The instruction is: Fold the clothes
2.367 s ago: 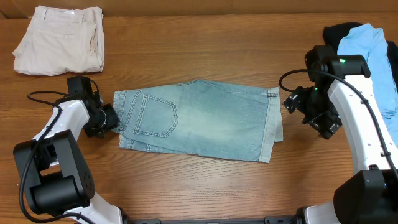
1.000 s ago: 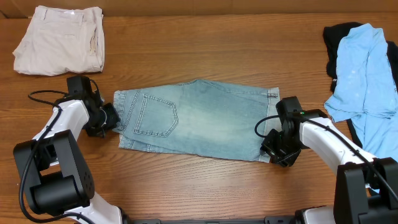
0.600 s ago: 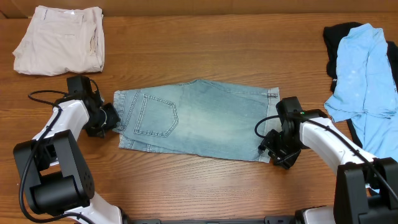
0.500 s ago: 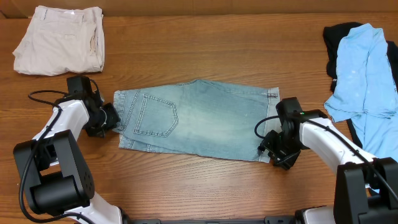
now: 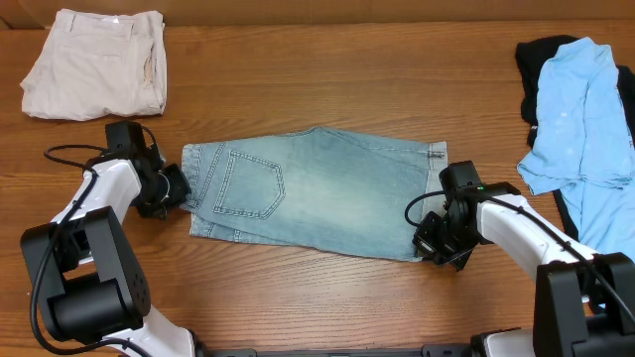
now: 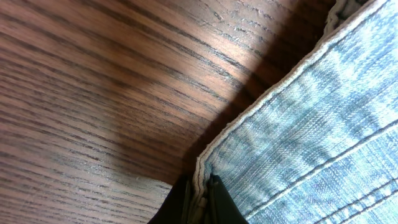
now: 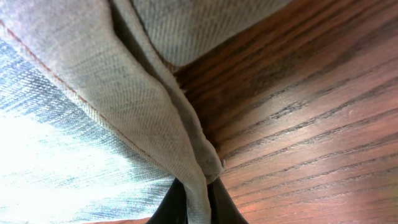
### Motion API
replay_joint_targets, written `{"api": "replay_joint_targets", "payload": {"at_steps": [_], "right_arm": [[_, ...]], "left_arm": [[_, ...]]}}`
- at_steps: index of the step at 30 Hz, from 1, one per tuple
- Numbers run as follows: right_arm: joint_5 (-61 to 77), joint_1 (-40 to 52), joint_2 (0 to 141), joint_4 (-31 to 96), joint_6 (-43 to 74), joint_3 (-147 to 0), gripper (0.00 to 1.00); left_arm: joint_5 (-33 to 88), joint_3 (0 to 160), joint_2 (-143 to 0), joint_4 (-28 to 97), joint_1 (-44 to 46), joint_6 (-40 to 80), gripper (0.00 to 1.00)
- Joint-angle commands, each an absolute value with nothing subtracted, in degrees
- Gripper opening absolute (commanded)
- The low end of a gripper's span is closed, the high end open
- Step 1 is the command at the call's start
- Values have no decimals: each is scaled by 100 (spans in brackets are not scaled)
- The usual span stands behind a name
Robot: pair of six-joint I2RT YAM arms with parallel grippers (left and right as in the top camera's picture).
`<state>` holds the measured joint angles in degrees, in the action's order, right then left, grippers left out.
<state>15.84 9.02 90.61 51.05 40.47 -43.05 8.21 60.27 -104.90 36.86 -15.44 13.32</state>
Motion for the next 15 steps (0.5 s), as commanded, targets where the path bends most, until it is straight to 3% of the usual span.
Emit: {"api": "replay_joint_targets", "payload": {"at_steps": [1,15], "right_arm": [[982,851,9059,5299,4049,-4431,4],[-130,694,9059,7264,3470,-6836,4]], "left_arm": [[1037,5876,-10980,3765,-1498,1328,4],[1059,6928,-10256,5310,-1492,1138,4]]}}
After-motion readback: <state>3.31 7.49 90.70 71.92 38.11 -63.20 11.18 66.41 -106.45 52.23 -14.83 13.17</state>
